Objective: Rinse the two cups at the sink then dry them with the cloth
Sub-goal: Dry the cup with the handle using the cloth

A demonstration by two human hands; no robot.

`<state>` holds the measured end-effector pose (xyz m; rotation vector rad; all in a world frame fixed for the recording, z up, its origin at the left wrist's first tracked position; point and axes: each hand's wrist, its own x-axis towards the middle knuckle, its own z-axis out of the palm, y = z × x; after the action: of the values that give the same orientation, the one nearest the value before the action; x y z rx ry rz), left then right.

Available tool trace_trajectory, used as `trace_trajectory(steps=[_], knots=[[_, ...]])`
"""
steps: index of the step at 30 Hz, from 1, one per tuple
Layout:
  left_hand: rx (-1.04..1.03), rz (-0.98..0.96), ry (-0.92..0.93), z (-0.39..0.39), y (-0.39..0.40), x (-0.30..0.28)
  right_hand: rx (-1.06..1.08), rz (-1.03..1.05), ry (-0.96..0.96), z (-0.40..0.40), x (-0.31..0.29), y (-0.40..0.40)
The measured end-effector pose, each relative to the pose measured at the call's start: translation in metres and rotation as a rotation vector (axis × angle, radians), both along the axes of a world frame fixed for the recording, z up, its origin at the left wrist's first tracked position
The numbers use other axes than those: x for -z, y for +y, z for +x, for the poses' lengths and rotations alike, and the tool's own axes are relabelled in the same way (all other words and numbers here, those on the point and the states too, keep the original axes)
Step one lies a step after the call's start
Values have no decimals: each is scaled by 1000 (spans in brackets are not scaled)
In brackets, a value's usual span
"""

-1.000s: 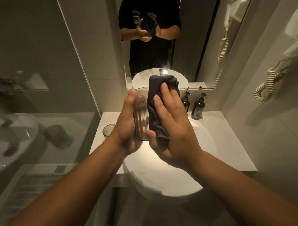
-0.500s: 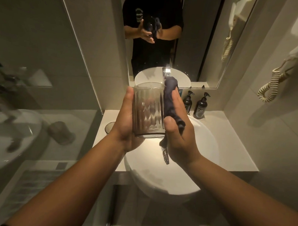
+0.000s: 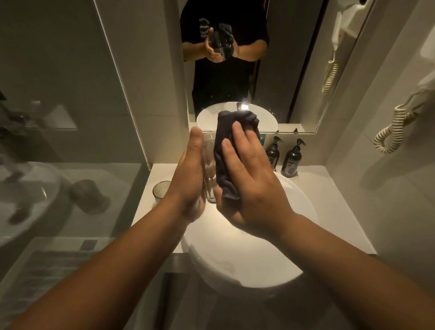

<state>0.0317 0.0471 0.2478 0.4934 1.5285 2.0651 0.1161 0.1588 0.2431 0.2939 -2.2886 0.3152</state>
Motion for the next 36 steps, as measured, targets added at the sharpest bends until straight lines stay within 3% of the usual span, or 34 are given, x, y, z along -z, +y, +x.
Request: trace_trajectory(steps=[5,13,20,25,36], knots=[[-22,63,-51,0,2,9,-37,-6,-20,3,2,-8],[-5,-7,-89,-2,2,12,-85,-387,-99,6,9,-2],[31,-10,-51,-1,-2,7,-82,-427,-251,5,-6,5],[-33,-28,-132,-7,-3,10,-59,-436,-360,8,-10,5],[-2,137,-310,-12,-1,16,-94,-433,-337,19,-9,-1]])
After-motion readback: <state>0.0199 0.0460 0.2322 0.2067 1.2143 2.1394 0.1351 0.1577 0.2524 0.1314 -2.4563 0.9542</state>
